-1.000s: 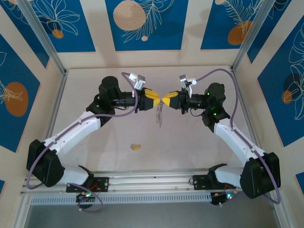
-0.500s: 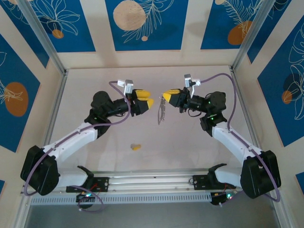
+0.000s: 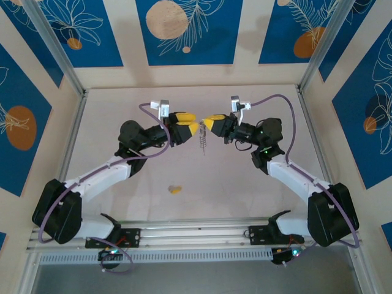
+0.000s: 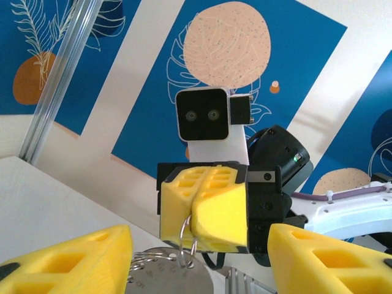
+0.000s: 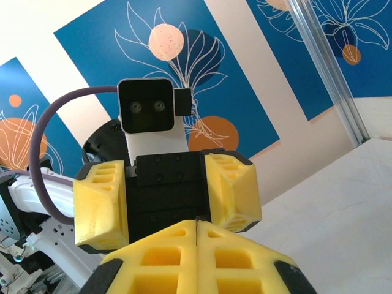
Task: Put the keys on the keyring
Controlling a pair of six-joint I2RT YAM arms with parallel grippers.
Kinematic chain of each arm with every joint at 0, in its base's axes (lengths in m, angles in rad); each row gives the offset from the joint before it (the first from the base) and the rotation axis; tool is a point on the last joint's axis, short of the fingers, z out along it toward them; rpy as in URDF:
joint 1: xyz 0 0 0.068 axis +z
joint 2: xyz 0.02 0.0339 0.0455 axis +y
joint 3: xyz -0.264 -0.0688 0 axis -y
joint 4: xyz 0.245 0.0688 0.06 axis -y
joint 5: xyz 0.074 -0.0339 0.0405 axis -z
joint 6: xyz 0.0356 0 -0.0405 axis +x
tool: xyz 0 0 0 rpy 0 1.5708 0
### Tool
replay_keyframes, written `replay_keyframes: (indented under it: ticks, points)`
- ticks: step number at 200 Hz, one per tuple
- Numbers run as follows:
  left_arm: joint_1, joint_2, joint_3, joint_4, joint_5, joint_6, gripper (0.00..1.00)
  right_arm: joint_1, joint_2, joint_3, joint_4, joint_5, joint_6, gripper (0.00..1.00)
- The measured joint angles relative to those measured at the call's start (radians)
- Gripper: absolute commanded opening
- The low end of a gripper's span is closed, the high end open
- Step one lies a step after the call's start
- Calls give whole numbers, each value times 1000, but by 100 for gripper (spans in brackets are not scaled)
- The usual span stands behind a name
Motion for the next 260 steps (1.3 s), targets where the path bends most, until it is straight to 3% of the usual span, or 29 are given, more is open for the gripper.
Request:
replay_keyframes:
  ticks: [42,126,260]
  points:
    - [0,24,0,8,-3,-11,57,3,2,0,7,8,3,0]
    - [0,57,0,35,-5,-34,37,4,6,2,22,10,17,0]
    - [0,76,1,62,7,-45,31,10,16,4,21,10,18,0]
